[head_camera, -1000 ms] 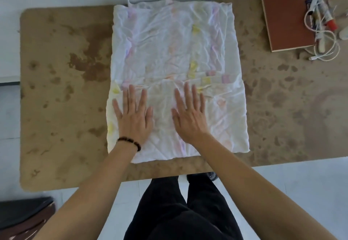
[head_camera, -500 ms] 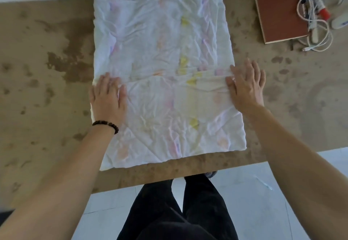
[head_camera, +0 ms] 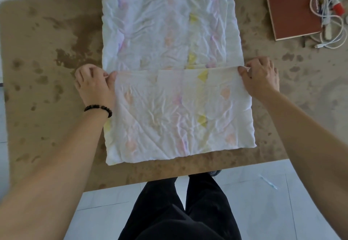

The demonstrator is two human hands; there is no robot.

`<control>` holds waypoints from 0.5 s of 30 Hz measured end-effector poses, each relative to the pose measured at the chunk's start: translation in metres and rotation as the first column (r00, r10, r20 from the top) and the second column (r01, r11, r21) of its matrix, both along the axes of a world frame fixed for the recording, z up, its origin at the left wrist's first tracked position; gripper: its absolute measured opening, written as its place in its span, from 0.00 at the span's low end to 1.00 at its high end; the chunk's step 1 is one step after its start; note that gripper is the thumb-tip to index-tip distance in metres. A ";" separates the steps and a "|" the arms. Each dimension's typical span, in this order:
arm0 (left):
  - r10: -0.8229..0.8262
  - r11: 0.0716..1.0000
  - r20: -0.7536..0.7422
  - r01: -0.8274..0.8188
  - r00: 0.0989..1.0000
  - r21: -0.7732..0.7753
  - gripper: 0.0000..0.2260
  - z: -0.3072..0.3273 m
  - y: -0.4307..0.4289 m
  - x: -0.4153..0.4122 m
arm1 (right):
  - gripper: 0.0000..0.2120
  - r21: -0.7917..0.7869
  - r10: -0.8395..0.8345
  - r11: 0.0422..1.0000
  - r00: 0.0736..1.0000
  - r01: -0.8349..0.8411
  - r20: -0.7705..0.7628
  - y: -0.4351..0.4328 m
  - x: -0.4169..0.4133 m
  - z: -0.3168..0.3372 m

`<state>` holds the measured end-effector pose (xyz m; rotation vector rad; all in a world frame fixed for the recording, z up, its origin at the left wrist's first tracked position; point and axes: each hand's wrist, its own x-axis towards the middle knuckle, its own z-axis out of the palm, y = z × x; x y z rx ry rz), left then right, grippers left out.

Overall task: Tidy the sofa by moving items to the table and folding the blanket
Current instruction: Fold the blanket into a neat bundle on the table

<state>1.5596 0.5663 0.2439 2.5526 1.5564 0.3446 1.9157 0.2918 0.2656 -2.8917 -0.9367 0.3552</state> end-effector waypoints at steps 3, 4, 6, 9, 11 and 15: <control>0.031 0.999 -0.065 -0.034 0.997 -0.042 0.21 -0.011 0.005 0.011 | 0.18 0.017 -0.092 0.996 0.996 0.092 0.007 0.012 -0.010 -0.010; 0.041 0.997 -0.073 -0.045 0.996 -0.055 0.21 -0.013 0.005 0.013 | 0.17 0.041 -0.116 0.992 0.993 0.116 0.001 0.014 -0.013 -0.012; 0.061 0.995 -0.051 -0.065 0.997 -0.073 0.22 -0.013 0.000 0.012 | 0.19 0.099 -0.143 0.984 0.988 0.147 -0.050 0.013 -0.022 -0.012; 0.076 0.997 0.044 -0.074 0.996 -0.033 0.21 0.002 -0.026 0.000 | 0.28 0.164 -0.053 0.985 0.997 0.061 -0.054 -0.008 -0.050 -0.003; -0.089 0.996 0.080 0.089 0.993 0.007 0.21 0.017 -0.061 -0.015 | 0.35 0.136 0.160 0.979 0.987 -0.155 -0.029 -0.031 -0.082 0.006; -0.575 0.798 -0.112 0.524 0.811 -0.298 0.34 0.028 -0.144 -0.059 | 0.49 -0.030 0.530 0.842 0.836 -0.539 -0.140 -0.084 -0.140 0.013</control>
